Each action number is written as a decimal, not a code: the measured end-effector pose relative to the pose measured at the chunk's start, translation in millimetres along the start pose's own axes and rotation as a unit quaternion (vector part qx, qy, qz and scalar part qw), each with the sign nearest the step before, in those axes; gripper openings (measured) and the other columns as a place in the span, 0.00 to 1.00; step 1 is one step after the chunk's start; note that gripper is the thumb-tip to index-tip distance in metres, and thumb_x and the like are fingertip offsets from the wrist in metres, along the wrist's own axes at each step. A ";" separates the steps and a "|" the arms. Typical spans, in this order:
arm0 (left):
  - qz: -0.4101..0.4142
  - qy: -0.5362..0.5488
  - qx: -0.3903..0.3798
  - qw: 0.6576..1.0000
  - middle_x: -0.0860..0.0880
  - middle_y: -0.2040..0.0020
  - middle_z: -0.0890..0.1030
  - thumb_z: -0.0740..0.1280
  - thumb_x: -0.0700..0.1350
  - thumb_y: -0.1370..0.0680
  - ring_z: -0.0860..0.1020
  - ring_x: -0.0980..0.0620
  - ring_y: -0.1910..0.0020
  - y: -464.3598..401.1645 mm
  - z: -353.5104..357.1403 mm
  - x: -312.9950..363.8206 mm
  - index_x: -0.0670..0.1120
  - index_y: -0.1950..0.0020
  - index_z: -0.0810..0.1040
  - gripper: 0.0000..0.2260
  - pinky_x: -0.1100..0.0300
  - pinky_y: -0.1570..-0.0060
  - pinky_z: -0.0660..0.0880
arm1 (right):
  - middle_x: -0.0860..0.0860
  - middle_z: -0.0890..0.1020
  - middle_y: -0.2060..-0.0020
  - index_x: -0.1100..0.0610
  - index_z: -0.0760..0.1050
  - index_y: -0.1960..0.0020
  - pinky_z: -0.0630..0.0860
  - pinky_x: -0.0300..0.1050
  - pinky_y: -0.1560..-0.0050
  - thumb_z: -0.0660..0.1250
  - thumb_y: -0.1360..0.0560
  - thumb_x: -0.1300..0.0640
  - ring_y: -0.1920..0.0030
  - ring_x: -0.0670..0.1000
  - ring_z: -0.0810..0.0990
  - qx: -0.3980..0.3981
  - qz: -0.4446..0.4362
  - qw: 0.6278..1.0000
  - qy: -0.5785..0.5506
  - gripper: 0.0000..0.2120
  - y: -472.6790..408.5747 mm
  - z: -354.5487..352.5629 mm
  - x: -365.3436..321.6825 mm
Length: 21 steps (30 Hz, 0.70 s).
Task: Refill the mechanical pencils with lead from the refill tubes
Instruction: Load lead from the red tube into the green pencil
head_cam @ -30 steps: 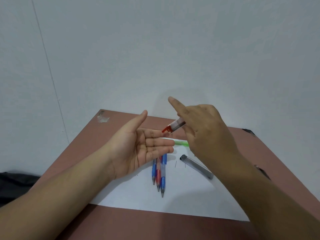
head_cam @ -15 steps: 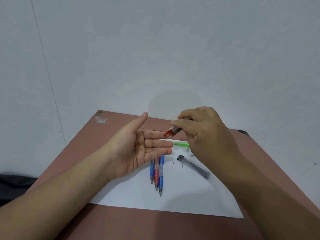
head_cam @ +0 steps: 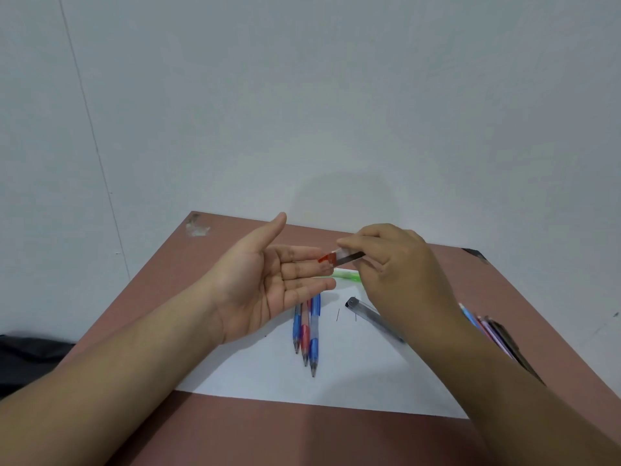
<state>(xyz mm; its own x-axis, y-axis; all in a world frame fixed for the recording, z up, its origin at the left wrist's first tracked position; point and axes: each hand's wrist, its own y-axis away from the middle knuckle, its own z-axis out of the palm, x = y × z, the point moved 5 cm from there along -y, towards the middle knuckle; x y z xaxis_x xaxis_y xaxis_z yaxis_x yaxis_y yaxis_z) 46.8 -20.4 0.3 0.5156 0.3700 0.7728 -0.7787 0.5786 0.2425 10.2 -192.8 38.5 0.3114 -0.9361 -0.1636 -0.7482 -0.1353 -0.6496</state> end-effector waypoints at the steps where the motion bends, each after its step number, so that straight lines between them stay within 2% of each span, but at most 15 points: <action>1: 0.001 0.004 -0.003 1.000 0.34 0.40 0.81 0.59 0.63 0.19 0.81 0.35 0.40 -0.1 -0.2 0.6 0.33 0.33 0.73 0.34 0.48 0.39 0.77 | 0.48 0.83 0.46 0.51 0.85 0.42 0.80 0.50 0.46 0.79 0.33 0.66 0.46 0.54 0.79 -0.012 0.018 1.000 -0.008 0.22 1.5 2.6 0.5; 2: 0.002 0.007 -0.004 1.000 0.34 0.39 0.81 0.59 0.63 0.19 0.81 0.35 0.40 0.1 -0.3 1.0 0.33 0.32 0.73 0.34 0.48 0.38 0.76 | 0.47 0.83 0.45 0.50 0.85 0.41 0.79 0.47 0.44 0.77 0.29 0.65 0.45 0.52 0.79 -0.022 0.037 0.999 -0.020 0.19 3.1 5.0 1.3; 4: 0.003 0.005 0.000 1.000 0.34 0.39 0.82 0.59 0.63 0.19 0.81 0.35 0.40 0.2 -1.0 1.4 0.33 0.33 0.73 0.33 0.48 0.38 0.76 | 0.44 0.82 0.43 0.48 0.84 0.40 0.74 0.31 0.45 0.73 0.24 0.62 0.45 0.46 0.78 -0.030 0.090 0.994 -0.044 0.15 6.7 7.3 3.7; 5: 0.003 0.002 0.002 1.000 0.35 0.40 0.82 0.59 0.63 0.19 0.81 0.35 0.40 0.0 -1.4 1.5 0.34 0.33 0.74 0.33 0.48 0.39 0.77 | 0.42 0.81 0.43 0.47 0.83 0.40 0.69 0.23 0.49 0.71 0.22 0.61 0.46 0.43 0.77 -0.032 0.117 0.991 -0.054 0.15 8.1 8.4 4.8; 6: 0.004 -0.001 0.004 1.000 0.35 0.40 0.82 0.59 0.63 0.19 0.81 0.36 0.41 -0.2 -1.9 1.3 0.34 0.33 0.74 0.33 0.48 0.39 0.77 | 0.41 0.80 0.44 0.46 0.83 0.39 0.67 0.20 0.54 0.71 0.22 0.61 0.49 0.41 0.76 -0.036 0.139 0.988 -0.063 0.15 9.3 9.8 5.8; 8: 0.006 -0.011 0.006 1.000 0.35 0.40 0.82 0.59 0.63 0.19 0.82 0.36 0.41 -1.7 -3.2 1.3 0.34 0.34 0.75 0.32 0.49 0.40 0.77 | 0.38 0.78 0.47 0.46 0.83 0.39 0.68 0.19 0.60 0.71 0.22 0.61 0.54 0.39 0.76 -0.045 0.168 0.981 -0.084 0.15 11.3 12.0 5.6; 10: 0.014 -0.035 0.015 0.999 0.36 0.41 0.83 0.59 0.63 0.19 0.82 0.37 0.41 -3.8 -5.8 2.0 0.35 0.35 0.76 0.31 0.50 0.41 0.78 | 0.35 0.75 0.51 0.47 0.83 0.39 0.68 0.18 0.62 0.71 0.22 0.62 0.57 0.35 0.76 -0.047 0.190 0.975 -0.104 0.15 13.0 12.3 6.2; 12: 0.031 -0.067 0.033 0.997 0.37 0.42 0.84 0.60 0.62 0.19 0.83 0.39 0.42 -5.5 -8.7 3.4 0.36 0.37 0.78 0.29 0.50 0.41 0.79 | 0.36 0.75 0.51 0.48 0.83 0.39 0.67 0.18 0.62 0.71 0.22 0.63 0.56 0.33 0.75 -0.045 0.200 0.971 -0.119 0.15 13.6 11.3 7.7; 14: 0.070 -0.131 0.072 0.986 0.39 0.45 0.85 0.62 0.60 0.19 0.84 0.40 0.44 -5.8 -12.3 7.0 0.38 0.41 0.80 0.25 0.50 0.41 0.80 | 0.39 0.76 0.49 0.48 0.82 0.38 0.68 0.19 0.64 0.70 0.21 0.63 0.54 0.36 0.75 -0.050 0.211 0.966 -0.138 0.15 14.7 10.9 9.1; 16: 0.135 -0.275 0.120 0.944 0.44 0.49 0.86 0.66 0.57 0.20 0.85 0.45 0.48 -4.5 -18.0 13.5 0.44 0.47 0.84 0.17 0.51 0.45 0.82 | 0.40 0.77 0.47 0.47 0.82 0.38 0.68 0.19 0.65 0.70 0.22 0.62 0.49 0.41 0.75 -0.057 0.224 0.961 -0.150 0.16 16.0 11.0 10.8; 18: 0.190 -0.440 0.153 0.864 0.54 0.55 0.86 0.69 0.58 0.22 0.84 0.52 0.52 -0.2 -19.4 20.0 0.53 0.55 0.85 0.10 0.54 0.50 0.82 | 0.40 0.78 0.46 0.47 0.82 0.39 0.68 0.18 0.64 0.71 0.22 0.63 0.44 0.42 0.74 -0.053 0.236 0.957 -0.163 0.16 17.1 11.2 13.9; 19: 0.205 -0.496 0.158 0.829 0.57 0.57 0.86 0.70 0.59 0.24 0.83 0.56 0.54 2.1 -18.5 22.1 0.56 0.57 0.85 0.09 0.55 0.54 0.82 | 0.40 0.79 0.45 0.47 0.83 0.40 0.68 0.19 0.63 0.71 0.23 0.64 0.43 0.43 0.74 -0.050 0.240 0.955 -0.167 0.16 17.6 11.4 15.4; 21: 0.225 -0.557 0.160 0.783 0.64 0.60 0.83 0.71 0.59 0.25 0.80 0.63 0.56 5.9 -15.0 24.0 0.59 0.58 0.83 0.06 0.64 0.62 0.76 | 0.42 0.81 0.42 0.46 0.83 0.40 0.69 0.20 0.63 0.71 0.23 0.63 0.42 0.44 0.75 -0.045 0.245 0.953 -0.170 0.16 18.5 11.8 17.8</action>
<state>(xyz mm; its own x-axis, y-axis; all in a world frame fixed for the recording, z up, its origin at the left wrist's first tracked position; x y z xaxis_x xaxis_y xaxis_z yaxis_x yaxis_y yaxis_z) 60.0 2.8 11.5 -0.3291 -0.4836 0.8110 -0.9339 0.2938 -0.2038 8.8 -208.2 14.8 0.0719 -0.7367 -0.6724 -0.8949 0.2501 -0.3697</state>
